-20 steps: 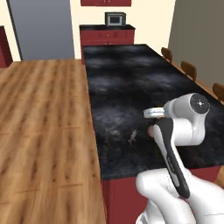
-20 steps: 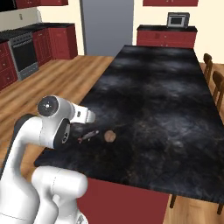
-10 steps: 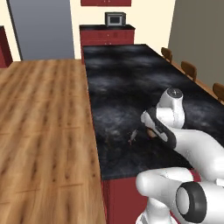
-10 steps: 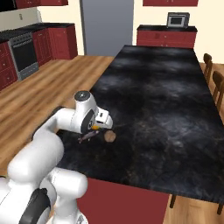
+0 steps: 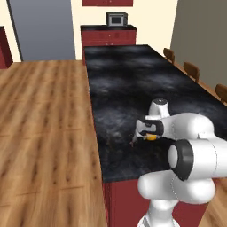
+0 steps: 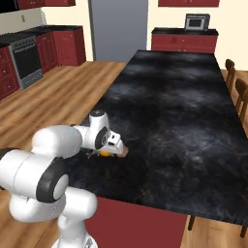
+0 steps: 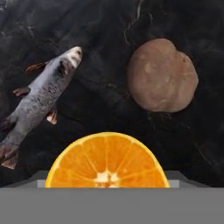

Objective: Open the fridge, remove the orange, potato, and fish, and place them on any counter.

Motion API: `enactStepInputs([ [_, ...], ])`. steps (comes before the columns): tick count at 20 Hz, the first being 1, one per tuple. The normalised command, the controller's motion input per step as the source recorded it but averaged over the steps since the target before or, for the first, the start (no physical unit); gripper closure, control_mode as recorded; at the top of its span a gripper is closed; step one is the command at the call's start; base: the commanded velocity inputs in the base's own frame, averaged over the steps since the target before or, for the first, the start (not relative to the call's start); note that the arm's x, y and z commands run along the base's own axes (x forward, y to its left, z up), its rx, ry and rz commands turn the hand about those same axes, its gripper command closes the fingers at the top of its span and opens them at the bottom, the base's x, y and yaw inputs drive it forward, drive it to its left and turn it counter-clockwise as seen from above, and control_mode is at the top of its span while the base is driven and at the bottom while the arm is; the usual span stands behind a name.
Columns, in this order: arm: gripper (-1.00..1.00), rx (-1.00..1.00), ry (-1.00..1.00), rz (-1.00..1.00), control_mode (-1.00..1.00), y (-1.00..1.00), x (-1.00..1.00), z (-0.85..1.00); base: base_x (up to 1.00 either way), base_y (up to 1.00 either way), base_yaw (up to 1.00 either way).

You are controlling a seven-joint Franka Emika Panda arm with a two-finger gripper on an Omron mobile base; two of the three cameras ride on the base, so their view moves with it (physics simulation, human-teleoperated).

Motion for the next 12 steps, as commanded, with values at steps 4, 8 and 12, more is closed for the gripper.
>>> enactStepInputs([
  [4, 1.00, 0.00, 0.14, 0.00, -1.00, 0.00, 0.00, -1.00, 0.00, 0.00, 0.00],
  [8, 1.00, 0.00, 0.03, 0.00, -1.00, 0.00, 0.14, -0.58, 0.00, 0.00, 0.00],
  [12, -1.00, 0.00, 0.00, 0.00, -1.00, 0.00, 0.47, -0.31, 0.00, 0.00, 0.00],
])
